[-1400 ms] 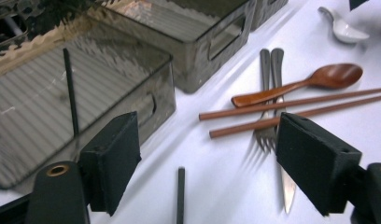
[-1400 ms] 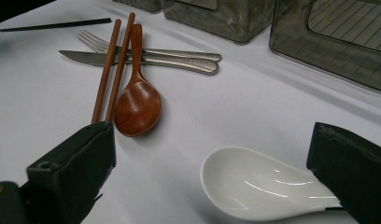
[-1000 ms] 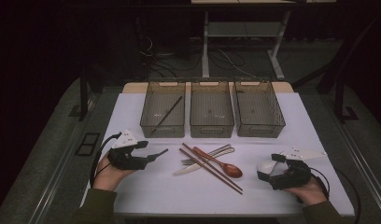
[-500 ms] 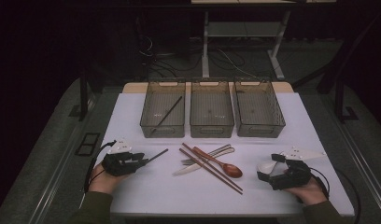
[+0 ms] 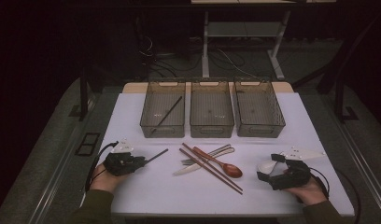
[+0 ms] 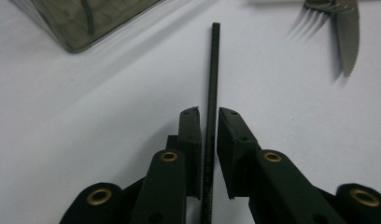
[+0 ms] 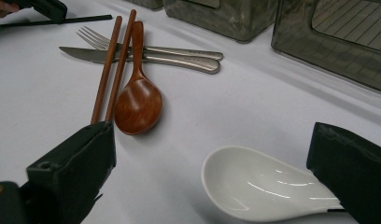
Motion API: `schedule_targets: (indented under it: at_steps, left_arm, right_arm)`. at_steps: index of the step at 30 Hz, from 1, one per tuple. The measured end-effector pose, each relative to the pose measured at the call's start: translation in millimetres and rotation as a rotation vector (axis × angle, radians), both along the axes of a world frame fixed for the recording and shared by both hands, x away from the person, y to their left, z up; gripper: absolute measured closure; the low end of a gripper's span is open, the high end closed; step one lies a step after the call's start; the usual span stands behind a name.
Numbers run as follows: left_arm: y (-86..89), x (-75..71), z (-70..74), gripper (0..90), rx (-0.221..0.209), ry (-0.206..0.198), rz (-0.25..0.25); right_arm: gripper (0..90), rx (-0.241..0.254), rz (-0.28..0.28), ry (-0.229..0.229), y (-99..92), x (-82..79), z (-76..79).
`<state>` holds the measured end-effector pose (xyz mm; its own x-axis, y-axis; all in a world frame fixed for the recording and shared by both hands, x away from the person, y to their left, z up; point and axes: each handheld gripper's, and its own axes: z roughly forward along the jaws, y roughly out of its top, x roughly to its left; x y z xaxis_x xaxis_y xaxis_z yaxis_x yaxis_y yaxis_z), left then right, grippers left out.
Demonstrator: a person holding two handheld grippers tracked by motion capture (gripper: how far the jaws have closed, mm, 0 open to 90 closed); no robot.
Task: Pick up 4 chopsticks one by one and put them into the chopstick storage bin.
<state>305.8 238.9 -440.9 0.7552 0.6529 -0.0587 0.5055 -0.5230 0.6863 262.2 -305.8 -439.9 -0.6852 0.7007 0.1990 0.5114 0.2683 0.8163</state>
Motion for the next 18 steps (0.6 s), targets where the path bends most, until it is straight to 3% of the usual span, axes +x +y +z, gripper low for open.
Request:
schedule_targets:
  at_steps: [18]
  left_arm:
    - [-1.1,-0.4,-1.7,84.9,0.023,0.000,-0.031]
  right_arm:
    - [1.3,-0.001,0.001,0.000,0.2,0.0,-0.1]
